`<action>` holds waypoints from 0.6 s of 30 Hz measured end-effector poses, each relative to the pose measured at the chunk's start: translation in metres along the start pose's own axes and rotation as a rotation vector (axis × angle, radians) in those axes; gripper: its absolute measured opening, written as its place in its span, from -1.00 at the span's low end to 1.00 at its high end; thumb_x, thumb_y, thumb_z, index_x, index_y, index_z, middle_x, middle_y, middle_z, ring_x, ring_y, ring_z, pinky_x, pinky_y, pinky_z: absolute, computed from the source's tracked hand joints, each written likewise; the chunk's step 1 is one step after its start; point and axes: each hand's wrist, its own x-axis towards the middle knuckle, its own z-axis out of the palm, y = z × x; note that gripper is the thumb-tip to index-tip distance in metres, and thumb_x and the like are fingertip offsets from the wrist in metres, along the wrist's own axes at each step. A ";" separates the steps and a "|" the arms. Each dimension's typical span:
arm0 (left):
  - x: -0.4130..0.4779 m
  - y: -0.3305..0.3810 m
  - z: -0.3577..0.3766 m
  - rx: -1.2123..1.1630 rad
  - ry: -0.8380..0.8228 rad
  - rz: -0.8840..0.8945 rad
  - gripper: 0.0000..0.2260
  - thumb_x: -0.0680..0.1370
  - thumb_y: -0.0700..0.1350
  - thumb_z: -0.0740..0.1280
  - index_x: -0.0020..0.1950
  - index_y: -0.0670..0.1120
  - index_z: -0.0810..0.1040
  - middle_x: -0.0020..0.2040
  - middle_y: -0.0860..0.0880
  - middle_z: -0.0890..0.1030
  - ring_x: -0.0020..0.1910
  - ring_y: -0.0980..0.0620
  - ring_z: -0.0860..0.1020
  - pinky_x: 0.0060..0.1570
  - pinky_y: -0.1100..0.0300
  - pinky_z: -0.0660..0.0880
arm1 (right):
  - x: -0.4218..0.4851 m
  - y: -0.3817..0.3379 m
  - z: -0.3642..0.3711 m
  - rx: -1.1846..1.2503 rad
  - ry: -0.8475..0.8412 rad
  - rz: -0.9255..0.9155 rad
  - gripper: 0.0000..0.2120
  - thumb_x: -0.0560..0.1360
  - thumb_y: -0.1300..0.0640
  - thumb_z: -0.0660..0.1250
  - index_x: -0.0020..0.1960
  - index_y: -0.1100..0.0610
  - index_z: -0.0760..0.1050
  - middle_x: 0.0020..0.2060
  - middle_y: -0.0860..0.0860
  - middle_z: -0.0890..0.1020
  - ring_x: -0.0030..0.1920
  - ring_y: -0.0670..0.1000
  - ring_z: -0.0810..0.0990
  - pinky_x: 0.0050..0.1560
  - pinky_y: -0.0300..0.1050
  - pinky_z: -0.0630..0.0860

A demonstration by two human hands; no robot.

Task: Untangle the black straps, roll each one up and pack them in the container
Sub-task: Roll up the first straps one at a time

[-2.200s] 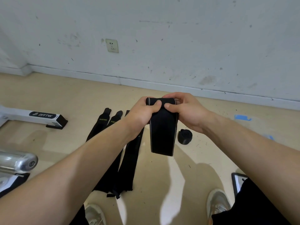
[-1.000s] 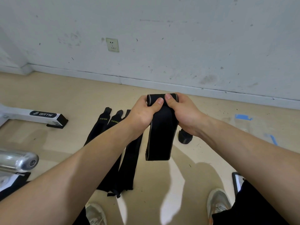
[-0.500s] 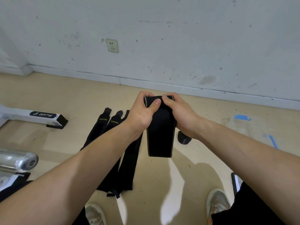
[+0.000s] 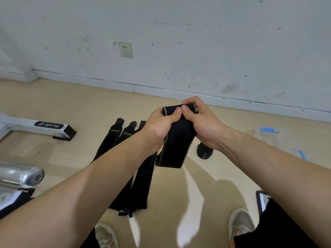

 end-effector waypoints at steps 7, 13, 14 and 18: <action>-0.001 0.003 0.000 -0.011 0.065 0.002 -0.66 0.62 -0.02 0.41 0.31 -0.18 0.52 0.17 -0.26 0.66 0.13 -0.23 0.68 0.19 -0.19 0.61 | -0.002 -0.001 -0.001 0.002 -0.046 0.039 -0.89 0.65 0.18 0.30 0.14 0.02 0.51 -0.03 0.16 0.62 -0.09 0.12 0.61 -0.08 0.01 0.57; 0.001 0.002 -0.004 -0.003 0.030 0.038 -0.87 0.64 -0.18 0.38 0.16 -0.05 0.53 0.07 -0.19 0.63 0.01 -0.16 0.65 0.07 -0.05 0.63 | -0.001 -0.002 -0.002 0.167 -0.101 0.177 -0.72 0.66 0.08 0.26 0.32 0.15 0.51 0.09 0.13 0.67 0.05 0.12 0.66 0.03 0.01 0.58; 0.000 0.002 -0.004 0.014 0.016 0.043 -0.88 0.64 -0.19 0.37 0.15 -0.02 0.53 0.06 -0.19 0.63 -0.01 -0.16 0.65 0.05 -0.06 0.63 | -0.002 -0.003 -0.002 0.168 -0.130 0.189 -0.66 0.67 0.00 0.23 0.33 0.18 0.52 0.13 0.15 0.68 0.10 0.15 0.68 0.08 0.02 0.61; -0.001 0.003 -0.005 0.055 -0.026 0.083 -0.83 0.64 -0.24 0.36 0.14 0.01 0.53 0.02 -0.21 0.64 -0.06 -0.17 0.67 0.01 -0.08 0.66 | -0.001 -0.001 0.001 0.009 -0.055 0.165 -0.56 0.66 -0.14 0.22 0.26 0.22 0.49 0.15 0.19 0.67 0.08 0.14 0.70 0.15 0.06 0.63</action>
